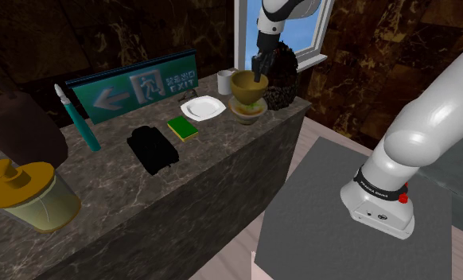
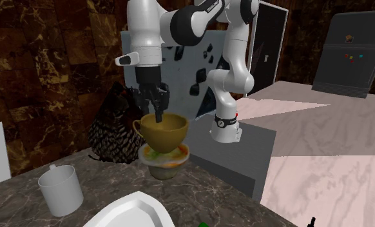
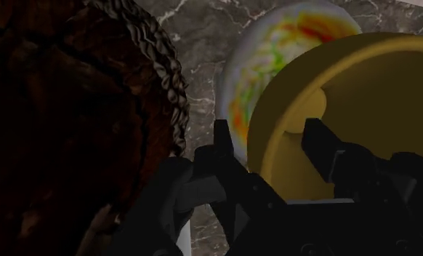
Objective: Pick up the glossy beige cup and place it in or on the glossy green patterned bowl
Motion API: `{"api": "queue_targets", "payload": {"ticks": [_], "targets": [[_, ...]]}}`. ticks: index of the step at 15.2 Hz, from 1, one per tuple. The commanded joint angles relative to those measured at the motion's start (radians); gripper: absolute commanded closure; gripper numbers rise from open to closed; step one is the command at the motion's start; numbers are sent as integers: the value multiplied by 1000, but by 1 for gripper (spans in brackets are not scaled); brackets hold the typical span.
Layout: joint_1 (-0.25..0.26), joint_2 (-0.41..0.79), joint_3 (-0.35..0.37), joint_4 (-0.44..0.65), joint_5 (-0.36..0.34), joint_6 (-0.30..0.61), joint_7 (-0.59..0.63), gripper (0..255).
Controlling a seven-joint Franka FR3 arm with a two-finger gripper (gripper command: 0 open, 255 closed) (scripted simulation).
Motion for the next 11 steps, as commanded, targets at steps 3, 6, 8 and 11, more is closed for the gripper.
{"api": "queue_targets", "payload": {"ticks": [3, 6, 8, 11], "targets": [[0, 0, 0, 0, 0, 0, 0, 0], [-1, -11, -1, 22, -2, -34, 1, 0], [-4, -30, -4, 71, -6, -101, 3, 0], [-4, -36, -5, 91, -7, -128, 4, 0]]}}
